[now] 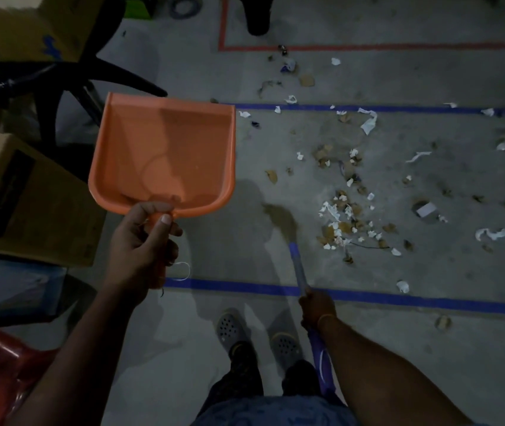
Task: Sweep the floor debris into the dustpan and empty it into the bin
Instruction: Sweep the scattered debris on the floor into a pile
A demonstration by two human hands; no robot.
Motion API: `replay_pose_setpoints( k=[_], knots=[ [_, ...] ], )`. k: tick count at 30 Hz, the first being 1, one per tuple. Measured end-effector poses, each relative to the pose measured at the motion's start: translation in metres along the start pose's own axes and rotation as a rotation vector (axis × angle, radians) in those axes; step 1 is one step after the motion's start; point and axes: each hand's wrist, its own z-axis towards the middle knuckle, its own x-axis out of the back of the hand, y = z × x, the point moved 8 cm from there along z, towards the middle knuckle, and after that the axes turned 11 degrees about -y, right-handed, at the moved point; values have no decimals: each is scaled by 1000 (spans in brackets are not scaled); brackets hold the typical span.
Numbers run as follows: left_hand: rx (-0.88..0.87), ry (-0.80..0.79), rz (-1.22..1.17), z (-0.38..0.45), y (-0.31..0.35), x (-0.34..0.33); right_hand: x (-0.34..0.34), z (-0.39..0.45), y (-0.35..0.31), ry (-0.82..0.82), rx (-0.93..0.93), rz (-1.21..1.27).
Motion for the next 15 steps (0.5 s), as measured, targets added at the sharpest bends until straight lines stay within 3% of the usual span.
replay_pose_setpoints(
  k=[3,8,11,15],
  knots=[
    [-16,13,-28,10,4,23,8,-19,-42,75,67,32],
    [-43,24,-9,32,14,58,9,-13,-126,92,191,-158],
    [-51,-1,-18,45,18,72,2,14,-158,14,176,-145],
    [-25,-24,-59,68,18,89,12,38,-190,33,100,-160]
  ],
)
